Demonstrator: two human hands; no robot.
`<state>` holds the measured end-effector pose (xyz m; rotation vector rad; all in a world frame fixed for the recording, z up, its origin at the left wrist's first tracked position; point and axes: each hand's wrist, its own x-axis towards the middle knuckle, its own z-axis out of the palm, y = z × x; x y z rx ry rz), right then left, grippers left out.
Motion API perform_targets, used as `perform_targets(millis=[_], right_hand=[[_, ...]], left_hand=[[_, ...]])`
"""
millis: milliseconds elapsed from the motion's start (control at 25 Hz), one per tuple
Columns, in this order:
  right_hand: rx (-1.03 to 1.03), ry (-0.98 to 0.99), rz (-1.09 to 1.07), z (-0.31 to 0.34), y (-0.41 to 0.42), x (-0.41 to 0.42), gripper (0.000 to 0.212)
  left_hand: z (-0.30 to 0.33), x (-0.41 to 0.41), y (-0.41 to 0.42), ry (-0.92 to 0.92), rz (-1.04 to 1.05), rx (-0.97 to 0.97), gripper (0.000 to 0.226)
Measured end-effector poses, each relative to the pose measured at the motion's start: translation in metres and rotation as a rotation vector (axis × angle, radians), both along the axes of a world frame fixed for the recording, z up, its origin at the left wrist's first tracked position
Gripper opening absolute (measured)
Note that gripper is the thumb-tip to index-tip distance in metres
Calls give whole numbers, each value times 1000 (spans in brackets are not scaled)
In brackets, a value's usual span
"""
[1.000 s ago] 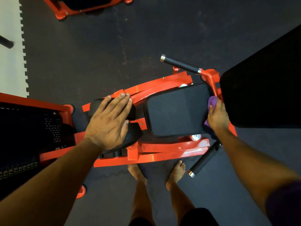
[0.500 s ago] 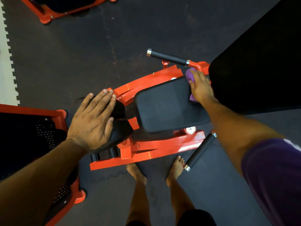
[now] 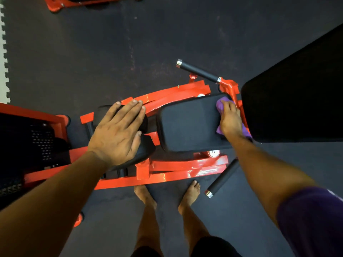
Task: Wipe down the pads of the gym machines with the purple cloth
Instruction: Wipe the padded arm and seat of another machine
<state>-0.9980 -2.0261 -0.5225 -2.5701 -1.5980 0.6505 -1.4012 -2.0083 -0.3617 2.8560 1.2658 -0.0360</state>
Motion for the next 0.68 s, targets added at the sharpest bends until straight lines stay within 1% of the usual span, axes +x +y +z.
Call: perform_targets(millis=[80, 120, 160, 200, 240, 320, 400, 440, 520, 560, 600, 680], right_hand=[[-31, 55, 94, -8, 52, 4, 86], [-37, 109, 152, -4, 71, 3, 79], [-9, 140, 197, 7, 87, 4, 61], [19, 116, 235, 18, 103, 10, 44], [33, 63, 294, 34, 117, 14, 36], [18, 8, 430, 48, 139, 24, 35], [-40, -49, 507, 47, 148, 31, 38], [-127, -84, 548, 36, 146, 36, 44], [-332, -89, 597, 17, 138, 38, 56], [-392, -73, 590, 14, 136, 36, 55], [-409, -63, 596, 13, 137, 33, 52], [-448, -67, 571, 21, 148, 21, 38]], left_hand=[[1, 1, 0, -3, 2, -5, 65], [2, 2, -1, -2, 7, -11, 65], [2, 2, -2, -1, 10, -16, 65], [3, 2, -2, 0, 8, -19, 66], [3, 1, -2, -2, 0, -23, 66], [1, 1, 0, -17, -11, -21, 66], [0, 0, -1, -25, -5, -20, 65], [1, 1, -1, -23, -2, -18, 66], [3, 2, 1, -12, -2, -20, 66], [4, 3, 2, -11, -5, -26, 66], [4, 2, 3, -13, -4, -32, 66], [1, 1, 4, -20, -5, -36, 66]])
